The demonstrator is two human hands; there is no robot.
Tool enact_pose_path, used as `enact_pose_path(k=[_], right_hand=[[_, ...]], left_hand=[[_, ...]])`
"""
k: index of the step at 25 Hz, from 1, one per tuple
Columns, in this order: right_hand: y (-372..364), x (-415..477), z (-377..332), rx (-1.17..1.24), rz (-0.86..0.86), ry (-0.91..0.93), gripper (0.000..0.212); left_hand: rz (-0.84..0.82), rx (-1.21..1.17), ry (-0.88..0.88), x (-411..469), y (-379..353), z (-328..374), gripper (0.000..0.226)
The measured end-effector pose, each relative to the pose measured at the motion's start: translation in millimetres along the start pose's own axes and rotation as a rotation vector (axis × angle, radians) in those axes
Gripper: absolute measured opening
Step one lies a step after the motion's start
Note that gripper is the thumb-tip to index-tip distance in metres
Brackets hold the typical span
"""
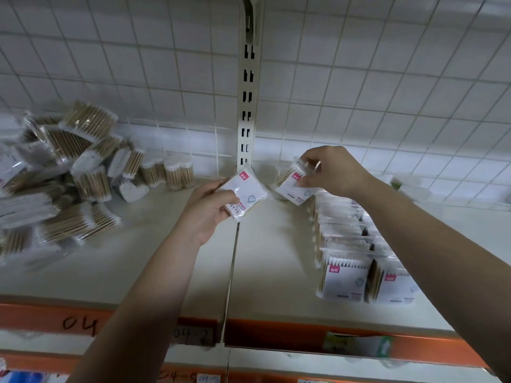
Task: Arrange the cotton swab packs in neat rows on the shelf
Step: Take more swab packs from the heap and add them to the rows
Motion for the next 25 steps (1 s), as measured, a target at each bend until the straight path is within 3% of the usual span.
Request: enact_pose_path(k=[3,6,10,14,17,21,25], right_hand=[[-8,9,-7,-0.109,-0.004,0.080,0.038],[-20,16,-10,-0.201,-0.038,0.116,0.041],[-44,25,-8,-0.349,-0.112,0.154,0.025],[-47,33,1,-0.354,-0.053,0.101,0.036],[-44,34,3,-0.372,-0.066,0.092,0.032],[-19,22,7,-0.248,-0.027,0.093,0.027],[9,-3,15,-0.125,0.066,0.065,0.022]], left_hand=[[0.059,0.024,0.019,-2,5,-2,0.028],[0.077,0.091,-0.007,-4,10,-2,0.055],[-0.003,0.172,-0.060,-9,9,-1,0.067],[-0.055,0.349,-0.125,-9,6,1,0.045],[-0.039,0.475,-0.183,-2,-3,0,0.036],[-0.016,0.594,-0.249,16,-20,-3,0.035],[-0.105,0.686,-0.258,38,-49,-16,0.036]])
Point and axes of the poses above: each hand's wrist, its own x-axis towards the middle knuckle, its own y-axis out of the back of the hand, z = x × y, the point moved 6 cm from there along x, towards the middle knuckle, and after that the axes turned 2 degrees about -y, right-handed, at the moved point
